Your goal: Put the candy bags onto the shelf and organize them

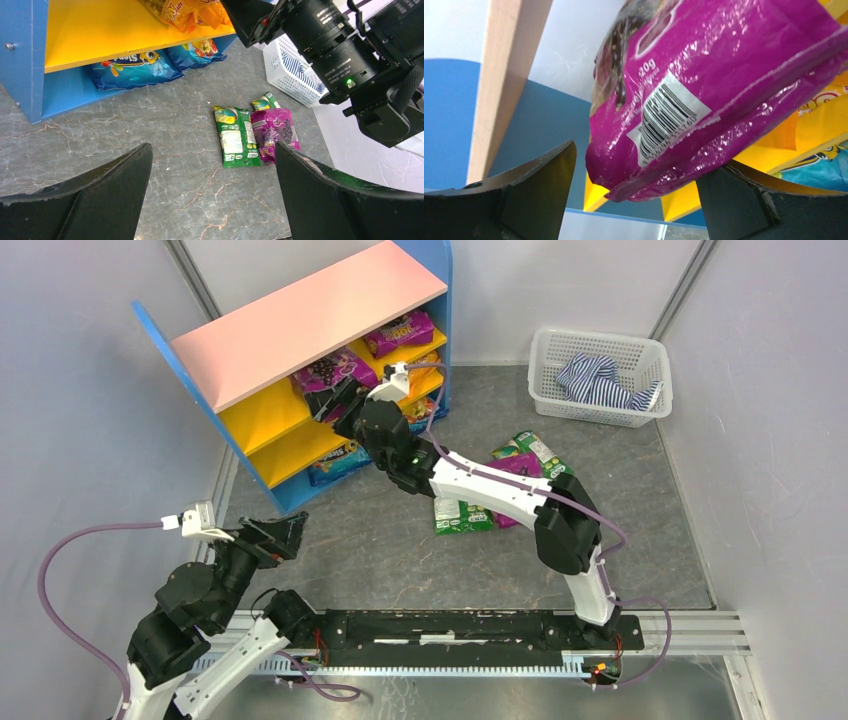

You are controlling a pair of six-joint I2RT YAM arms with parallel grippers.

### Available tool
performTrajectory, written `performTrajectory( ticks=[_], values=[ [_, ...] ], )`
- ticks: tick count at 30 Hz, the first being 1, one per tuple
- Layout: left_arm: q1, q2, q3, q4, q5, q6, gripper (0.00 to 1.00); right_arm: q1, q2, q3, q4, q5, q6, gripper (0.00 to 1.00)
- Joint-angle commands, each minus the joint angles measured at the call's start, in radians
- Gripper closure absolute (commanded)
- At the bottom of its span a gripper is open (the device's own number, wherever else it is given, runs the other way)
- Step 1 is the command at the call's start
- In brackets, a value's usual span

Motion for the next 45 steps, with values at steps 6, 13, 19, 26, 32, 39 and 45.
performTrajectory(
  ticks=[6, 13, 19, 26, 32, 39, 45],
  values=[
    [0.000, 0.003, -0.002, 0.032, -0.009, -0.016, 0.03, 0.022, -0.090, -0.111, 0.103, -0.073, -0.052, 0.19],
    [0.000, -0.007, -0.004, 0.032, -0.012, -0.018, 0.03, 0.020, -0.048, -0.043, 0.119, -0.031, -0.077, 0.49],
    [0.000, -0.009, -0.003, 0.033, -0.011, -0.018, 0.03, 0.013, 0.044, 0.126, 0.074, -0.031, -0.122, 0.64],
    [0.000, -0.010, -0.004, 0.032, -0.010, -0.016, 0.03, -0.012, 0.111, 0.198, 0.102, 0.018, -0.168, 0.68],
    [0.000, -0.013, -0.005, 0.032, -0.011, -0.017, 0.03, -0.034, 0.151, 0.255, 0.092, 0.027, -0.193, 0.67],
    [0.000, -0.012, -0.004, 0.033, -0.011, -0.018, 0.02, -0.046, 0.142, 0.237, 0.084, -0.022, -0.192, 0.59],
    [0.000, -0.011, -0.004, 0.034, -0.009, -0.016, 0.02, -0.036, 0.051, 0.160, 0.049, -0.086, -0.231, 0.42]
  ],
)
